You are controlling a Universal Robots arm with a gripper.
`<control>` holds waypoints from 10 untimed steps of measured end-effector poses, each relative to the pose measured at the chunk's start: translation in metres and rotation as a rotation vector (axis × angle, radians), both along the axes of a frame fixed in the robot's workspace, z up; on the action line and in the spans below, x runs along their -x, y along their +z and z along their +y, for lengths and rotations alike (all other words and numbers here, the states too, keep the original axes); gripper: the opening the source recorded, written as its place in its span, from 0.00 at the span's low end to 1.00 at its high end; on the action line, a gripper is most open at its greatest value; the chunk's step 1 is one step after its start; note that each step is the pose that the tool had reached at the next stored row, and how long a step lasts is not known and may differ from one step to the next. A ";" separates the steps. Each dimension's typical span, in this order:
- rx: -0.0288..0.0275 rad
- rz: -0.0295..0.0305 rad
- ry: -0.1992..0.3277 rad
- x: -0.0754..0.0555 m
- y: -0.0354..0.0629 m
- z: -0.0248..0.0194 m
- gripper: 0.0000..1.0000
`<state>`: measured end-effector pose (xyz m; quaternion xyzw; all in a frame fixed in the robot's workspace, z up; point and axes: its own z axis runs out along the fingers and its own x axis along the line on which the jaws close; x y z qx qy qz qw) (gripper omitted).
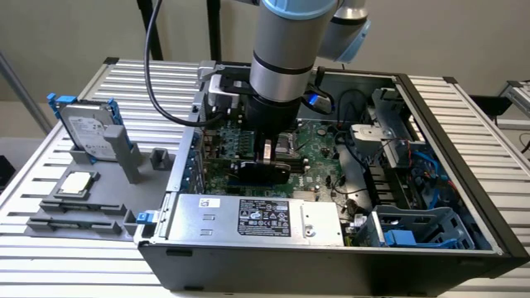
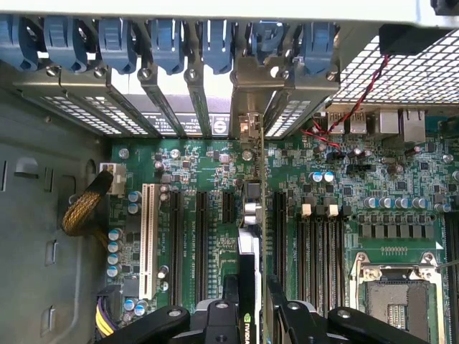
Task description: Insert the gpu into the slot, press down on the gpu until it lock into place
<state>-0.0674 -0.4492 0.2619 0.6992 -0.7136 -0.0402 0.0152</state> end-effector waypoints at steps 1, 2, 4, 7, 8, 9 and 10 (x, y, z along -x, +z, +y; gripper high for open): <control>0.0000 0.0000 0.000 0.000 -0.0002 0.0000 0.26; -0.0002 0.0000 0.000 0.000 -0.0004 0.0000 0.26; -0.0001 0.0000 0.000 0.000 -0.0007 0.0000 0.26; -0.0002 -0.0001 0.000 0.000 -0.0013 0.0000 0.26; -0.0002 -0.0001 0.000 0.000 -0.0016 0.0000 0.26; -0.0003 -0.0002 0.000 -0.001 -0.0020 0.0000 0.26; -0.0003 -0.0001 0.000 -0.001 -0.0024 0.0000 0.26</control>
